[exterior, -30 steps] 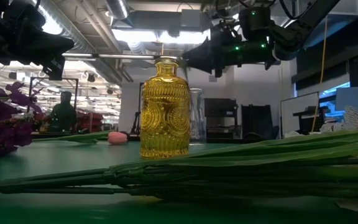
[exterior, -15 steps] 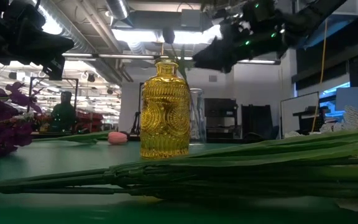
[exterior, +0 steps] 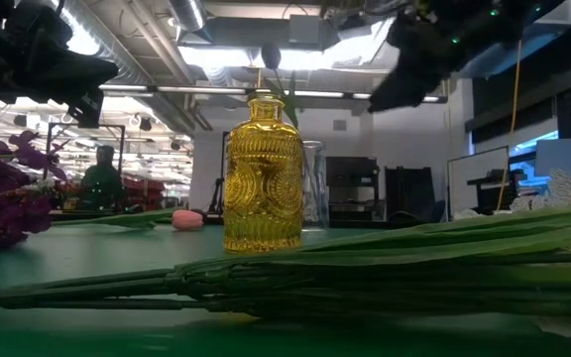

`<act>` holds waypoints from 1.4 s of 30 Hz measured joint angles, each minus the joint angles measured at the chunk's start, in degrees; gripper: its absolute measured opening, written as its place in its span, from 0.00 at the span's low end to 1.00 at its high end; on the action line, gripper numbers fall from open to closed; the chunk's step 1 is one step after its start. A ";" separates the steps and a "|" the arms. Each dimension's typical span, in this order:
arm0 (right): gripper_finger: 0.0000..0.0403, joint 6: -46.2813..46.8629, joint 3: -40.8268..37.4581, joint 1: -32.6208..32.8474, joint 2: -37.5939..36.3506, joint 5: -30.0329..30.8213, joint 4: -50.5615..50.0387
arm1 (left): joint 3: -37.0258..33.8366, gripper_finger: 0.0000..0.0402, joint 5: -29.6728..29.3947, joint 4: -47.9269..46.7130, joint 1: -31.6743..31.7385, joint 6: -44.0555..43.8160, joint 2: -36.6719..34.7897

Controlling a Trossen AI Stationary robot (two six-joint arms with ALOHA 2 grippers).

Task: Sort flowers into vase by color
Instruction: Put the black tulip into the transparent vase

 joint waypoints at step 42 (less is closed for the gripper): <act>0.59 5.53 -11.85 22.94 0.45 18.84 15.65 | 0.19 0.00 -2.12 11.00 0.02 -5.03 0.20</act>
